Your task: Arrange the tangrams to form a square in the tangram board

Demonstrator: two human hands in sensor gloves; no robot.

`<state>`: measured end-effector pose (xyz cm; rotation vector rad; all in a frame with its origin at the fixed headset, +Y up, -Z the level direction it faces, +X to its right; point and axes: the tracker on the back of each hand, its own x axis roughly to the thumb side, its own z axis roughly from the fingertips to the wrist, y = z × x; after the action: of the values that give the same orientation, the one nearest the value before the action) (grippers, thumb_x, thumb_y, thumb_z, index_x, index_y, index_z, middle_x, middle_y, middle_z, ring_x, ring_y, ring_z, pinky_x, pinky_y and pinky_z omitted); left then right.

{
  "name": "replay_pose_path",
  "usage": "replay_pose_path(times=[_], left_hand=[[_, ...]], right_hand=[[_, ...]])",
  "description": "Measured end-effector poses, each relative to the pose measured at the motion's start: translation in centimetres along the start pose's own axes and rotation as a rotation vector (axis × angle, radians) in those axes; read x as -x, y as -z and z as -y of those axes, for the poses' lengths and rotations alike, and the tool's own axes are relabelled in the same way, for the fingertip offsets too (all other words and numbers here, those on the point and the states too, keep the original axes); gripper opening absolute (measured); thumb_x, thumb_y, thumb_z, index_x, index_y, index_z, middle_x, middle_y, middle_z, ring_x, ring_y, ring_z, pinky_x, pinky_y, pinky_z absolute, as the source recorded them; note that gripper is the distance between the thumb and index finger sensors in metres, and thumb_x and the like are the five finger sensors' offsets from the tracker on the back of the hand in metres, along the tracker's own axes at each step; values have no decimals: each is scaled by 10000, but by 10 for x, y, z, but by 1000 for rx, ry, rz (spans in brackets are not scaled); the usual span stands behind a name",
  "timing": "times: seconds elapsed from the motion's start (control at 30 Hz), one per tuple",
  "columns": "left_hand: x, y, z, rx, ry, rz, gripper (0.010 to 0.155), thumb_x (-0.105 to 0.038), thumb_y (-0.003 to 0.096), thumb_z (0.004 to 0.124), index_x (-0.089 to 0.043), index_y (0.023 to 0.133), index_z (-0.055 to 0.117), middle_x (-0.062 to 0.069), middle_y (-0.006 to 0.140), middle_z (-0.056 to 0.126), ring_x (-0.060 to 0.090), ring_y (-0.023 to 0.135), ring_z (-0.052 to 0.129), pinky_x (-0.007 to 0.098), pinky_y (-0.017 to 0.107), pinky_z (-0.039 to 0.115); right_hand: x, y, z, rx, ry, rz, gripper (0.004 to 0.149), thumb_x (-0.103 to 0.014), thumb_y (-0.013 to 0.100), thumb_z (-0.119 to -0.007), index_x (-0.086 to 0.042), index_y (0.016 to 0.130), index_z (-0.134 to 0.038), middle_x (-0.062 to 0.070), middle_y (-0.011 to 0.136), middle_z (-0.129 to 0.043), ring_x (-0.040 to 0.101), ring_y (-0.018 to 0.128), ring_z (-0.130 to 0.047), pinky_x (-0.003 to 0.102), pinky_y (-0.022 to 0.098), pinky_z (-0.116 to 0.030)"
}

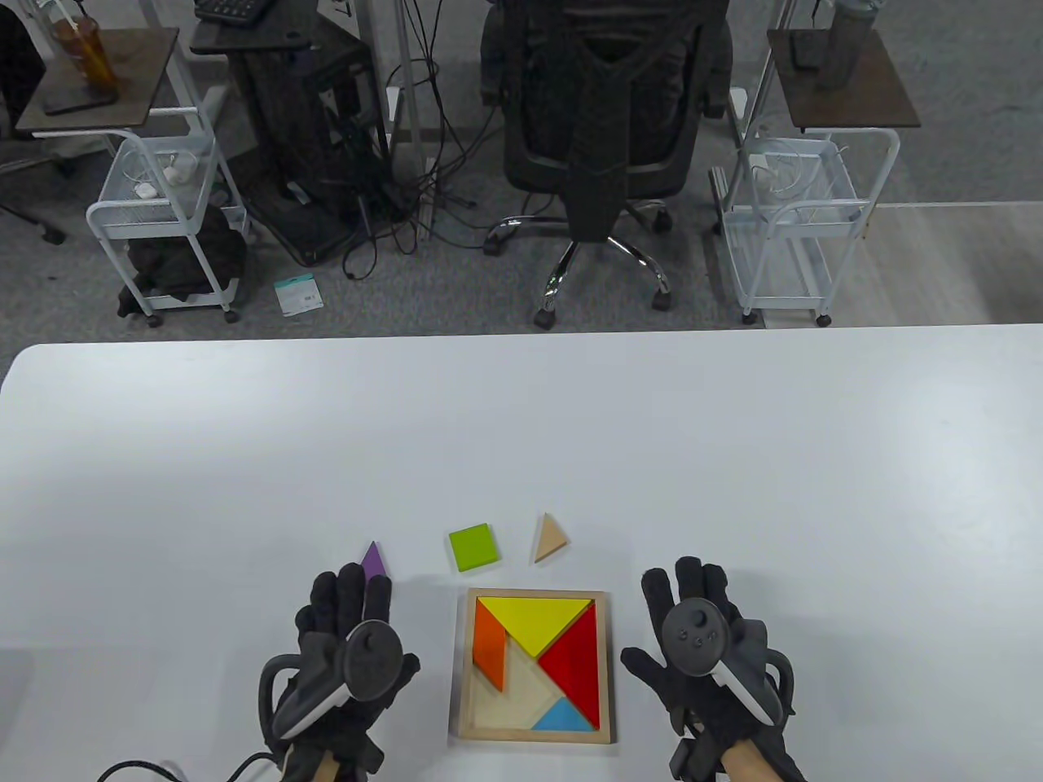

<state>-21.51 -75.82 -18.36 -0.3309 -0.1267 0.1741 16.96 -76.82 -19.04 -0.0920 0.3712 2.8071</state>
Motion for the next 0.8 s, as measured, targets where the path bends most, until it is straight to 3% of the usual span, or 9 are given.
replay_pose_path(times=[0.13, 0.27, 0.4, 0.53, 0.8], left_hand=[[23, 15, -9, 12, -45, -72, 951, -452, 528, 761, -190, 1067, 23, 322, 1108, 29, 627, 1028, 249, 706, 742, 498], [24, 48, -15, 102, 2, -112, 880, -436, 524, 777, -371, 1050, 75, 323, 1115, 164, 561, 1011, 526, 596, 691, 704], [14, 81, -20, 255, 181, -148, 844, -430, 520, 784, -412, 1042, 121, 307, 1112, 251, 494, 957, 658, 496, 647, 769], [6, 102, -19, 377, 241, -190, 808, -408, 523, 788, -402, 1055, 181, 320, 1083, 398, 447, 887, 760, 420, 583, 822], [-2, 115, -13, 417, 283, -210, 738, -367, 522, 797, -377, 1059, 291, 311, 1038, 479, 391, 759, 837, 310, 505, 869]], right_hand=[[0, 0, 1, -4, 11, 13, 861, -626, 341, -627, -484, 987, -77, -100, 1048, 161, 192, 991, 170, 437, 828, -138], [-1, -1, 2, 6, 13, 26, 859, -624, 343, -628, -481, 988, -78, -96, 1050, 156, 195, 992, 165, 437, 827, -142], [-1, -3, 4, 17, 12, 30, 858, -623, 344, -628, -483, 988, -79, -96, 1051, 153, 196, 993, 162, 437, 828, -145], [0, -3, 4, 15, 18, 29, 858, -622, 344, -630, -483, 987, -80, -95, 1050, 153, 197, 993, 162, 437, 827, -144], [-1, -2, 1, 6, 14, 46, 857, -620, 346, -632, -483, 988, -82, -94, 1052, 151, 199, 993, 161, 437, 827, -146]])
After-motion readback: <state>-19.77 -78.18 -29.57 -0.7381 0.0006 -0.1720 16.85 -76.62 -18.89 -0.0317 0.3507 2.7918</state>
